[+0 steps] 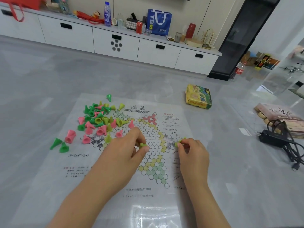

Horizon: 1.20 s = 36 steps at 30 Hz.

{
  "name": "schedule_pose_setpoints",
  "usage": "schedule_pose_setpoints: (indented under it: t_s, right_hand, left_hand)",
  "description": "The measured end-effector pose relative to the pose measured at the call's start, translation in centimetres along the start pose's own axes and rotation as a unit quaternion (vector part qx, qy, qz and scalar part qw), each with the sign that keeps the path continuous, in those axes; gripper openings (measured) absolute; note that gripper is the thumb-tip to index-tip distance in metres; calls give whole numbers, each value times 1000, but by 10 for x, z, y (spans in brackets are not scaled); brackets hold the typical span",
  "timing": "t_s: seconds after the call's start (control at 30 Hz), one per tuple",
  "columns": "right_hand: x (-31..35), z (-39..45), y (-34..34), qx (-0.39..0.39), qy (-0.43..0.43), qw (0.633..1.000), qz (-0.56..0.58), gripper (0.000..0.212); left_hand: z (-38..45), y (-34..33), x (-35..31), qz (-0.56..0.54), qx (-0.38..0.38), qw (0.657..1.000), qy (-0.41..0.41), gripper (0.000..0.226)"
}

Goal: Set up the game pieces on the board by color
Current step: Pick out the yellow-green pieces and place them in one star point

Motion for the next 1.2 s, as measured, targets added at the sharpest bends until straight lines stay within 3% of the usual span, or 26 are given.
schedule_pose_setpoints:
  t_s: [0.17,0.27,0.37,0.5,0.6,0.7,0.83,0.9,1.03,1.13,1.2]
  right_hand:
    - [5,-8,13,-13,-5,999,32,10]
    - [28,-15,37,-32,35,993,106,9]
    - [75,-26,36,65,133,969,199,19]
    - [115,-49,10,170,269,936,154,38]
    - [119,-53,2,166,286,933,142,41]
    - [120,-56,0,147,297,934,133,30]
    - [115,-50,-3,155,226,945,179,15]
    - [104,-39,3,134,182,953,201,19]
    - [64,-3,29,55,58,969,235,35]
    - [33,24,44,-1,-23,967,254,24]
    - [24,39,43,11,-42,970,240,17]
  left_hand:
    - [2,4,-5,18,-7,999,-33,14]
    - [5,9,-3,11,-36,999,-36,21]
    - [6,15,6,-50,-69,996,5,16]
    - [3,11,10,-97,-66,993,35,10]
    - [2,7,12,-119,-51,991,39,12]
    - [4,4,17,-135,-33,989,50,21]
    - [3,0,10,-170,5,985,34,33]
    - [2,0,7,-179,14,983,23,32]
    - [0,5,7,-117,7,993,1,23]
    - [0,9,7,-73,-1,997,-25,19]
    - [0,9,8,-56,7,998,-38,19]
Point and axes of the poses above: each hand's wrist, its own z-axis towards the middle knuckle, its own y-axis out of the back of the hand, x = y × z, the point moved 9 cm from there along z, towards the middle knuckle
